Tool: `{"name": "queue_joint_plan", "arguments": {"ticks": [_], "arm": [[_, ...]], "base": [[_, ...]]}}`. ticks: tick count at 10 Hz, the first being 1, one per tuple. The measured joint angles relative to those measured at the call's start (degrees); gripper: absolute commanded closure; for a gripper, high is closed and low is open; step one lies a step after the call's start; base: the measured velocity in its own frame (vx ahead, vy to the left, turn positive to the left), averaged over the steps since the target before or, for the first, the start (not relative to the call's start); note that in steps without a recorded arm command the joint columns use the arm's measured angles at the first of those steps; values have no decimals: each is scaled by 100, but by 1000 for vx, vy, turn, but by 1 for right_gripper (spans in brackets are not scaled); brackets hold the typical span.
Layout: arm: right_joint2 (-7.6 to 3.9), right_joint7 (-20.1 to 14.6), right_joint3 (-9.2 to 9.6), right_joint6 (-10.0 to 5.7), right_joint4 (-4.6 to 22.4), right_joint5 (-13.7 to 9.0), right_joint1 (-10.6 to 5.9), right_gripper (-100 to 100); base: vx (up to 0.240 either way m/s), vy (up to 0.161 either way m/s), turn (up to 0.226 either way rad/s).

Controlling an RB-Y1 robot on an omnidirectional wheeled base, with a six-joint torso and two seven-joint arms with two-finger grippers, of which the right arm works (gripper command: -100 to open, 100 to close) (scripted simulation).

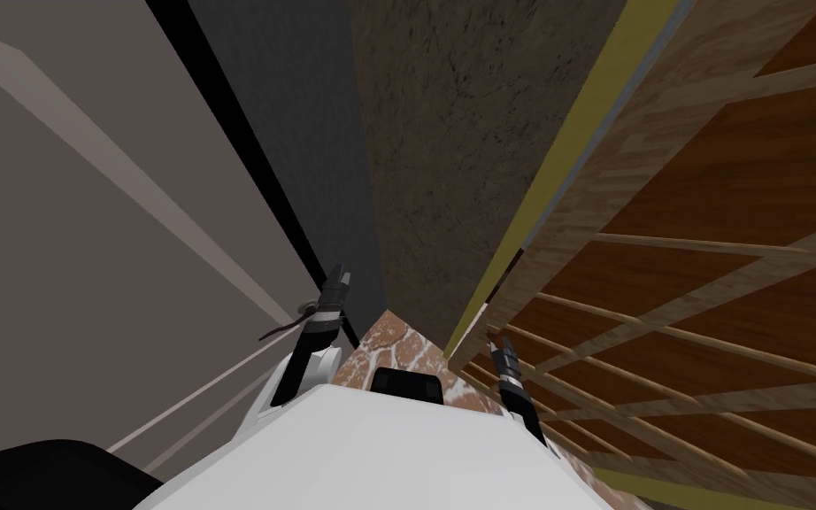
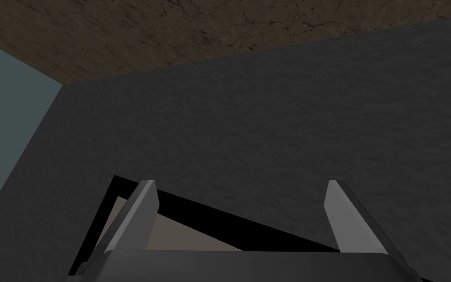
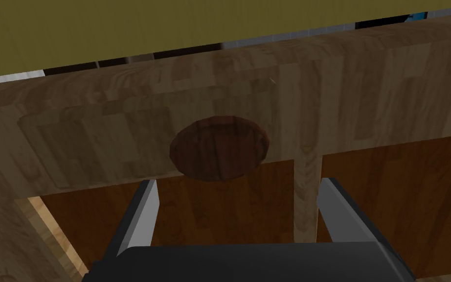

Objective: Pull the door open

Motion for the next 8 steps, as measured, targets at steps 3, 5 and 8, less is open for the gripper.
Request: {"name": "queue_joint_plan", "arguments": {"ticks": [3, 5, 8], "arm": [[64, -451, -41, 10, 72, 19, -95, -100], [109, -728, -69, 39, 52, 27, -124, -100], [193, -1176, -119, 80, 62, 47, -198, -100]], "base": [[-43, -6, 5], [-50, -4, 6], [-49, -5, 5]]}}
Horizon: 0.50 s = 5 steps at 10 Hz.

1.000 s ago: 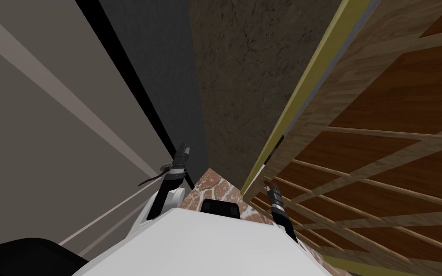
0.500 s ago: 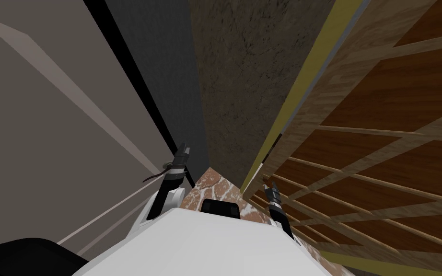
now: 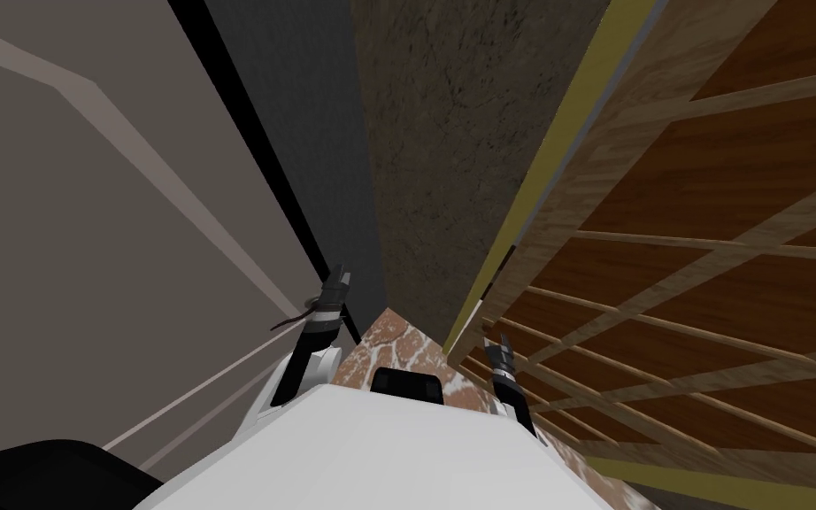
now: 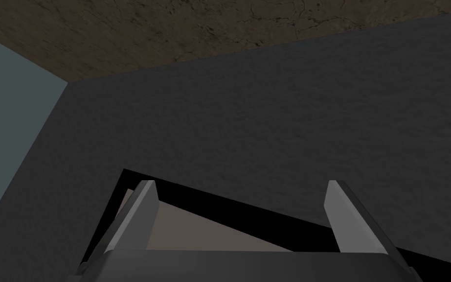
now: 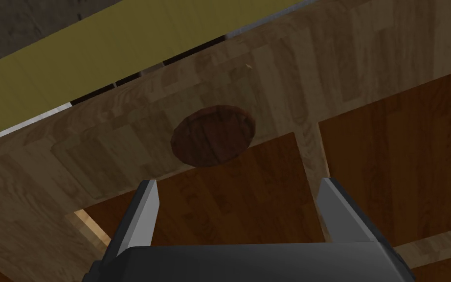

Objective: Pull the door open

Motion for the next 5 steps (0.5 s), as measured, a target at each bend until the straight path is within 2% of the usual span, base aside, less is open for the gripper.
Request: {"name": "queue_joint_plan", "arguments": {"ticks": [5], "arm": [[137, -696, -87, 110, -56, 29, -96, -100]], "base": [[-49, -4, 6]]}}
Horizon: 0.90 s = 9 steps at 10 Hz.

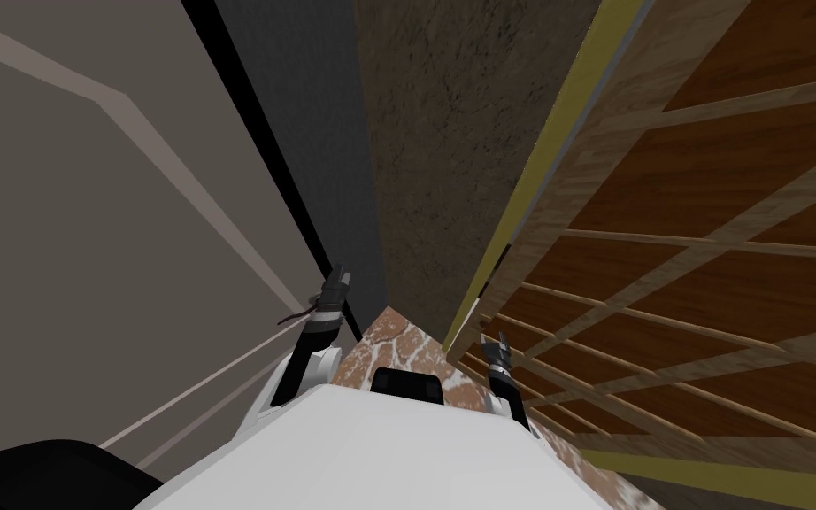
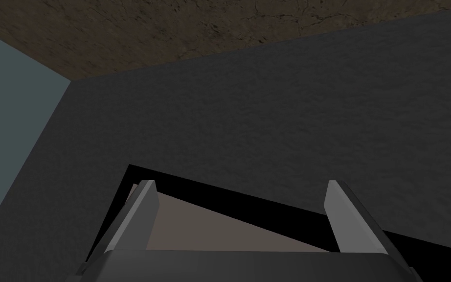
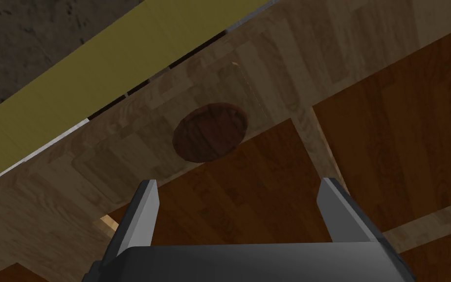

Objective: Pull the door open

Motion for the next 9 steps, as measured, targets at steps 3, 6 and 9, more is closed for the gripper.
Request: {"name": "queue_joint_plan", "arguments": {"ticks": [3, 6, 9], "arm": [[91, -467, -53, -14, 147, 25, -153, -100], [159, -915, -107, 29, 172, 47, -239, -100], [273, -1358, -169, 86, 169, 69, -331, -100]], "base": [[-44, -9, 4], [-54, -15, 7], [-53, 3, 5]]}}
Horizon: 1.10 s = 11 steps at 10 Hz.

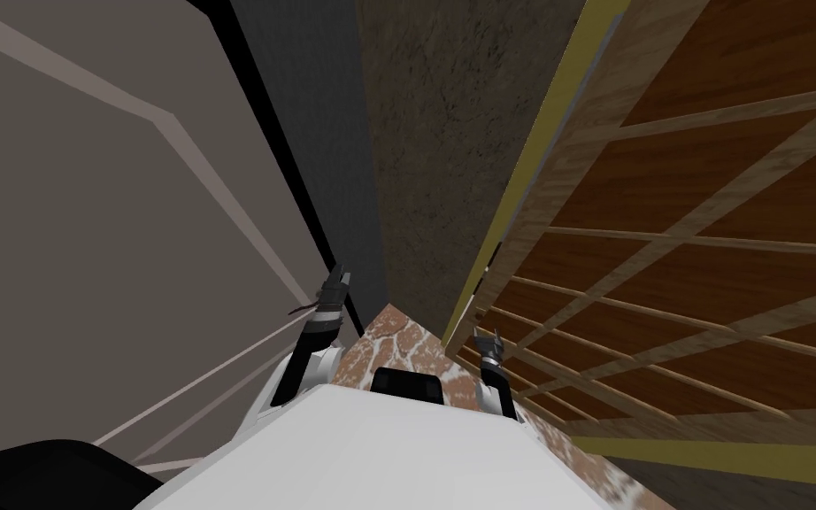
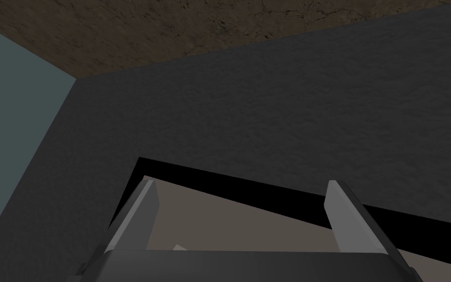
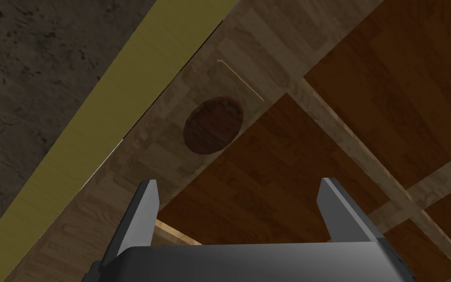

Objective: Pull the door open

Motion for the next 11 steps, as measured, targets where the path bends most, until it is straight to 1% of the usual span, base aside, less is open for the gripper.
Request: {"name": "queue_joint_plan", "arguments": {"ticks": [1, 2, 3, 5, 7, 8, 11], "arm": [[23, -128, -14, 34, -35, 4, -1, -100], [51, -285, -33, 44, -9, 12, -40, -100], [74, -393, -42, 52, -20, 17, -44, -100], [138, -714, -87, 63, 58, 33, -152, -100], [190, -999, -117, 99, 28, 46, -174, -100], [227, -1174, -140, 87, 120, 56, -257, -100], [299, -1560, -181, 162, 41, 70, -275, -100]], "base": [[-51, -3, 6], [-35, -7, 4], [-36, -10, 5], [-55, -9, 7], [-56, -4, 6], [-45, -3, 4], [-38, -5, 4]]}}
